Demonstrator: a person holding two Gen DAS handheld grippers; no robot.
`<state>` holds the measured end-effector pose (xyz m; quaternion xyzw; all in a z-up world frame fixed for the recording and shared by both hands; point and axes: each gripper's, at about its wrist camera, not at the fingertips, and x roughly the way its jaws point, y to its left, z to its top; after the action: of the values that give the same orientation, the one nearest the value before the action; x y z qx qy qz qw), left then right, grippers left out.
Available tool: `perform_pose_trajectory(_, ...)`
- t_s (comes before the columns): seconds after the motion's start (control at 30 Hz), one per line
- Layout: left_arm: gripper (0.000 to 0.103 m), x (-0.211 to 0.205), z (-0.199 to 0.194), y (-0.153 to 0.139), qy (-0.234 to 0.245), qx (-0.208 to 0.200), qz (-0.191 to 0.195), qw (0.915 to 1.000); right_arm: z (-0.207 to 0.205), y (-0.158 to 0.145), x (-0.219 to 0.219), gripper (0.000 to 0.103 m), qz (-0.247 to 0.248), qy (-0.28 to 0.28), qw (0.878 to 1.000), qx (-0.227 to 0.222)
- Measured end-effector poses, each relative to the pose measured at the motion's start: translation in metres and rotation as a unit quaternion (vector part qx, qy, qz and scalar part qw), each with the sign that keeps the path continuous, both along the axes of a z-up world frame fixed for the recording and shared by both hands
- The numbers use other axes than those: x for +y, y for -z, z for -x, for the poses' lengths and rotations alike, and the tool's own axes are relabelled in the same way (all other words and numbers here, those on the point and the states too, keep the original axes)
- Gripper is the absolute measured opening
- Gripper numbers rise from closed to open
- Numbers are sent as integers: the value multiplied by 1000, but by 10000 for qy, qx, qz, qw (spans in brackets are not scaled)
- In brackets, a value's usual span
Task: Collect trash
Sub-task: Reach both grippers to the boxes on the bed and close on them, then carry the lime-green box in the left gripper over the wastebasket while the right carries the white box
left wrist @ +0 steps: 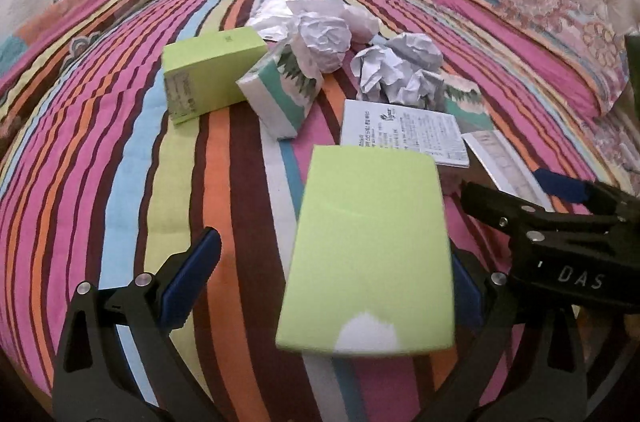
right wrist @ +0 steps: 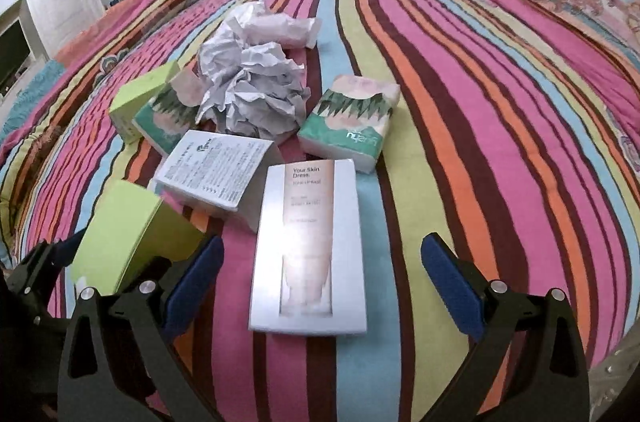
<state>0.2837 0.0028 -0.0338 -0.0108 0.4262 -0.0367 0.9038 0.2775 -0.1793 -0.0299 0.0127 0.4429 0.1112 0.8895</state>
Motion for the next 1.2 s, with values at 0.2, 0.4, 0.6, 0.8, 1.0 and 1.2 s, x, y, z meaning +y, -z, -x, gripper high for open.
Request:
perform_pose_trajectory(0.2,74,-12,-13,9,182,211,-435,9987,-5,8,9,71,225,-88,9996,115)
perform_pose_trajectory(0.4,56,-14,-13,7,217,175,-432,9987,-1,6,5,45,206,-22,9997,123)
perform_pose_trajectory(0.6,56,-9,-9,3,109,194,-321,9992,1,0,-8,45,-71,95,9997,228)
perform_pose_trajectory(0.8,56,1,9,-7,61,138,-275,9995,12,-12,-15,45,-310,164,9991,238)
perform_pose_trajectory(1.0,56,13,40,-14,-3,166,-116,9998,33,-20,-19,45,-540,151,9980,295)
perform_pose_trajectory(1.2,56,18,80,-19,31,172,-24,9998,66,-28,-23,45,-798,141,9962,329)
